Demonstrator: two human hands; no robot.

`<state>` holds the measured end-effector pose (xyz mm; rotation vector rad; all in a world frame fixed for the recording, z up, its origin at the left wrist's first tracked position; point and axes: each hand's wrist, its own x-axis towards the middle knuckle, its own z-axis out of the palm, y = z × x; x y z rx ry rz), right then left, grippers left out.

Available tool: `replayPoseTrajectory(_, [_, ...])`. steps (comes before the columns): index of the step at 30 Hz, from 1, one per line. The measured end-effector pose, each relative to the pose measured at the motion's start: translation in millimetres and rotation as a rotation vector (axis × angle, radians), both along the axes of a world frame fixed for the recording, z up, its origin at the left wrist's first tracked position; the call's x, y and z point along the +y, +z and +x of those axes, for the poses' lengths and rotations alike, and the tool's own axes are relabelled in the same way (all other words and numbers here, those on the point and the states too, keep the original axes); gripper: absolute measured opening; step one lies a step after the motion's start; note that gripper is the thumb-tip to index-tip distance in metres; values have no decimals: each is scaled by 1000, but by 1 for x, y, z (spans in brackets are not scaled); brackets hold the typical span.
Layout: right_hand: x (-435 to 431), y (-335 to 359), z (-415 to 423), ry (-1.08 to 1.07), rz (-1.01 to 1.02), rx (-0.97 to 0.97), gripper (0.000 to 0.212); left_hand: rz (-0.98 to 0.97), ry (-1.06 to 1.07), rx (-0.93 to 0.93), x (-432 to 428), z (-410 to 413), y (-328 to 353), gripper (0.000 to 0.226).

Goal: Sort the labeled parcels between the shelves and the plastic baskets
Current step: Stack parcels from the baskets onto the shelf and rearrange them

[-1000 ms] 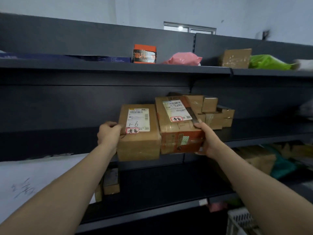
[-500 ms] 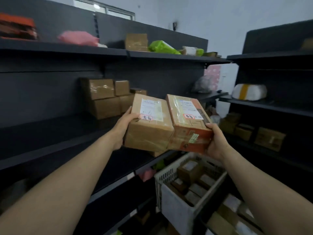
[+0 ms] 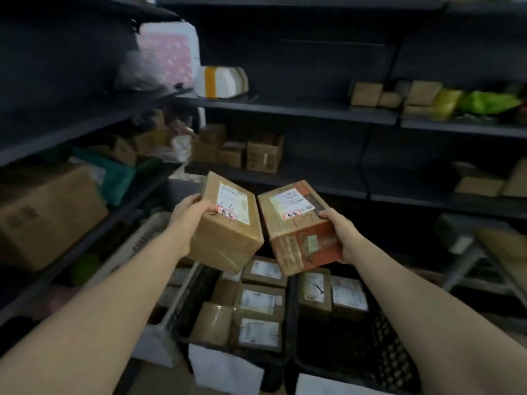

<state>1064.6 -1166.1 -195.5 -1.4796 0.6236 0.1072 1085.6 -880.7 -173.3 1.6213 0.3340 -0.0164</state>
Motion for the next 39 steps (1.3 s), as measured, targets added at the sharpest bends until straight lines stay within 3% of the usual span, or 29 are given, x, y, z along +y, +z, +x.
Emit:
replayPoseTrajectory(4, [-61,-44,1,-127,-131,85,15,18,-196,107,-61,46,-56,59])
replayPoseTrajectory(6, [-85,-69,-1,-205,-168,167,16,24,-282,174,-90,65,-88,67])
replayPoseTrajectory(8, [-108,-101,-3,-266,-176,231,35,30,-361,241,-121,75,-119,65])
replayPoseTrajectory(11, [-144,-168,-12,-338,-163,347,83,51,-453,326,-165,75,-162,52])
replayPoseTrajectory(13, [-161,-208,-23,-387,-152,404,90,53,-502,372,-191,71,-189,53])
replayPoseTrajectory(16, [-162,-220,-34,-403,-144,483,80,102,-548,394,-221,61,-227,59])
replayPoseTrajectory(18, [-170,-236,-38,-356,-198,547,72,152,-574,388,-236,53,-250,64])
replayPoseTrajectory(22, [-179,-254,-40,-74,-525,714,93,340,-614,438,-263,35,-288,77])
replayPoseTrajectory(27, [-182,-262,-39,243,-933,761,71,668,-639,521,-288,7,-313,70])
replayPoseTrajectory(31, [-192,-275,-40,271,-984,694,75,672,-562,525,-297,-7,-335,69])
replayPoseTrajectory(36, [-197,-293,-40,290,-1008,643,79,441,-467,473,-293,-21,-371,47])
replayPoseTrajectory(38, [-197,-295,-38,269,-998,626,76,582,-579,502,-285,-30,-387,37])
replayPoseTrajectory(39, [-197,-296,-37,265,-1009,624,75,652,-663,502,-282,-34,-397,44])
